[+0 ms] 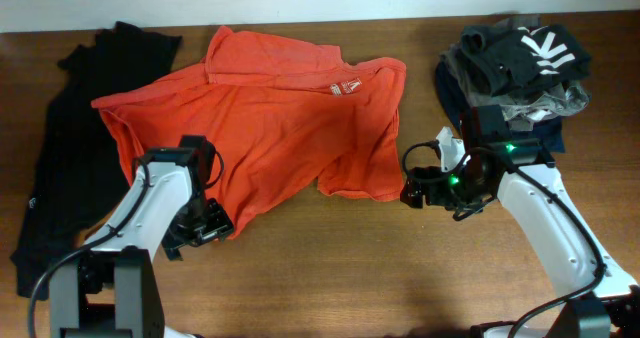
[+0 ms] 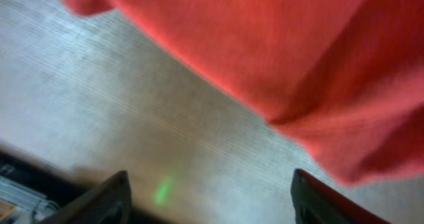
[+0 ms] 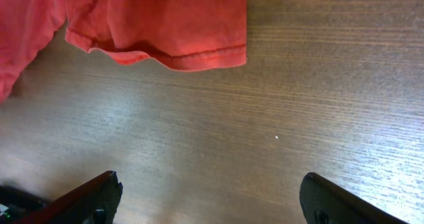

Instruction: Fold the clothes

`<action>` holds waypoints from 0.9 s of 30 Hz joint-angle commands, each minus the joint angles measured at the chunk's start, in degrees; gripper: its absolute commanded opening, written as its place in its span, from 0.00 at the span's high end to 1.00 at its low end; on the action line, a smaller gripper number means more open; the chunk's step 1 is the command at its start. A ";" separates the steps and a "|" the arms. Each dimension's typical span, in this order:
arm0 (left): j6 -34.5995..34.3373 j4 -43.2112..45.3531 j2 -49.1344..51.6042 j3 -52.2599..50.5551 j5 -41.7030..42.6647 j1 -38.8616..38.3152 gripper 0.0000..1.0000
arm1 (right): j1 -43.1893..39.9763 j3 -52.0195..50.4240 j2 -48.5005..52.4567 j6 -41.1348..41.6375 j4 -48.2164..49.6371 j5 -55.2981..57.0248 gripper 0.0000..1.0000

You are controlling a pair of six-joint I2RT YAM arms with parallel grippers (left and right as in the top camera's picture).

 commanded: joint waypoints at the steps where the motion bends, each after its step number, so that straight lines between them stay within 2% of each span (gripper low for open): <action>1: -0.76 3.89 0.07 -2.54 0.07 0.11 0.27 | 0.31 -0.33 -0.02 0.39 0.68 -0.70 0.09; 6: -0.76 11.02 0.07 -4.85 0.04 0.11 0.38 | 0.31 -0.42 -0.02 0.39 0.94 -0.68 0.09; 9: -0.76 13.99 0.07 -5.97 0.07 0.09 0.48 | 0.31 -0.42 -0.02 0.39 0.92 -0.68 0.09; 13: -0.76 15.89 0.07 -7.04 0.09 0.11 0.68 | 0.31 -0.42 -0.02 0.39 0.94 -0.66 0.09; 16: -0.76 16.50 0.07 -7.06 0.09 0.11 0.73 | 0.31 -0.42 -0.02 0.42 1.05 -0.52 0.09; 21: -0.72 17.86 0.07 -7.06 0.07 0.11 0.91 | 0.31 -0.42 -0.02 0.42 1.44 -0.52 0.09; 24: -0.74 19.08 0.07 -7.06 0.07 0.11 0.98 | 0.31 -0.42 -0.02 0.39 1.51 -0.52 0.09; 27: -0.31 19.23 0.07 -7.06 0.07 0.09 0.96 | 0.31 -0.42 -0.02 0.42 1.51 -0.52 0.09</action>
